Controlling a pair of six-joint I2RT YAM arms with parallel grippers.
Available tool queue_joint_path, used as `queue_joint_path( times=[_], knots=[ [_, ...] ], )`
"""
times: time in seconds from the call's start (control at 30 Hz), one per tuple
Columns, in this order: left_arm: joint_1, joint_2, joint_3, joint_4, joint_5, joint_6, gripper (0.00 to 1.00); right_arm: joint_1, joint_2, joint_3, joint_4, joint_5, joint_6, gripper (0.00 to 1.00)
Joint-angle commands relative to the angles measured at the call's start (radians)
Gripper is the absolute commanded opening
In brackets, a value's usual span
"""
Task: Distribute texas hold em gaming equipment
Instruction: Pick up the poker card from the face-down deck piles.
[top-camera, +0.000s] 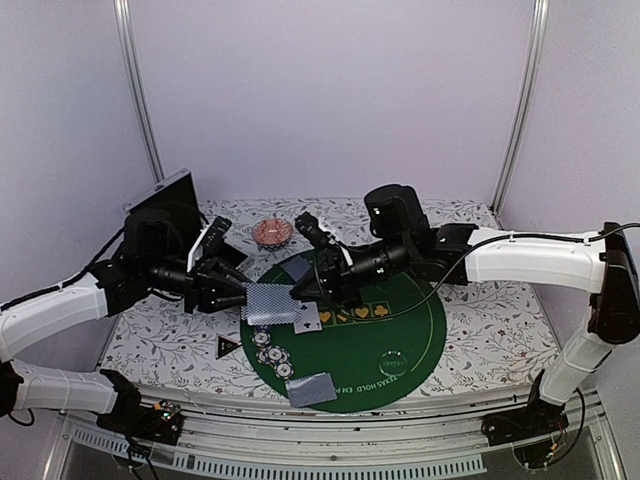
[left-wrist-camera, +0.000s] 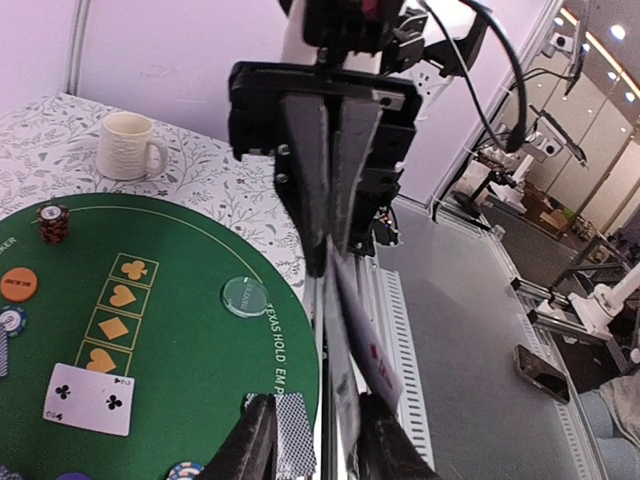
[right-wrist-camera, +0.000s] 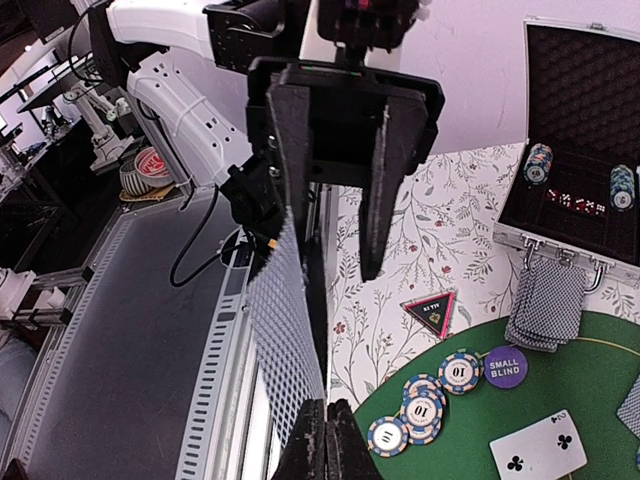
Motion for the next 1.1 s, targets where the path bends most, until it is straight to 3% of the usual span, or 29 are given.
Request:
queue_joint_path(
  times=[0.0,0.07,0.13,0.27,0.6,0.8,0.97,1.07],
  knots=[
    [-0.037,0.015,-0.016,0.079,0.085,-0.046,0.27,0.005,0.054,0.034,0.03,0.016,0.027,0.02],
    [-0.048,0.015,-0.022,0.093,0.09,-0.049,0.21,-0.004,0.067,0.032,0.037,0.021,0.032,0.02],
    [-0.057,0.023,-0.026,0.094,0.081,-0.047,0.0,-0.019,0.075,0.023,0.054,0.013,0.044,0.02],
    [-0.078,0.085,-0.02,0.099,-0.013,-0.073,0.0,-0.065,0.083,-0.008,0.104,0.007,0.117,0.02],
    [-0.087,0.415,0.125,0.125,-0.243,-0.101,0.0,-0.216,0.135,-0.155,0.149,0.063,0.205,0.04],
    [-0.092,0.674,0.265,0.152,-0.248,-0.103,0.0,-0.297,0.229,-0.178,0.154,0.033,0.205,0.09],
    [-0.091,0.763,0.312,0.14,-0.286,-0.069,0.0,-0.354,0.273,-0.212,0.158,0.038,0.204,0.09],
    [-0.089,0.781,0.342,0.097,-0.316,-0.048,0.0,-0.368,0.287,-0.231,0.156,0.039,0.207,0.04]
  ],
)
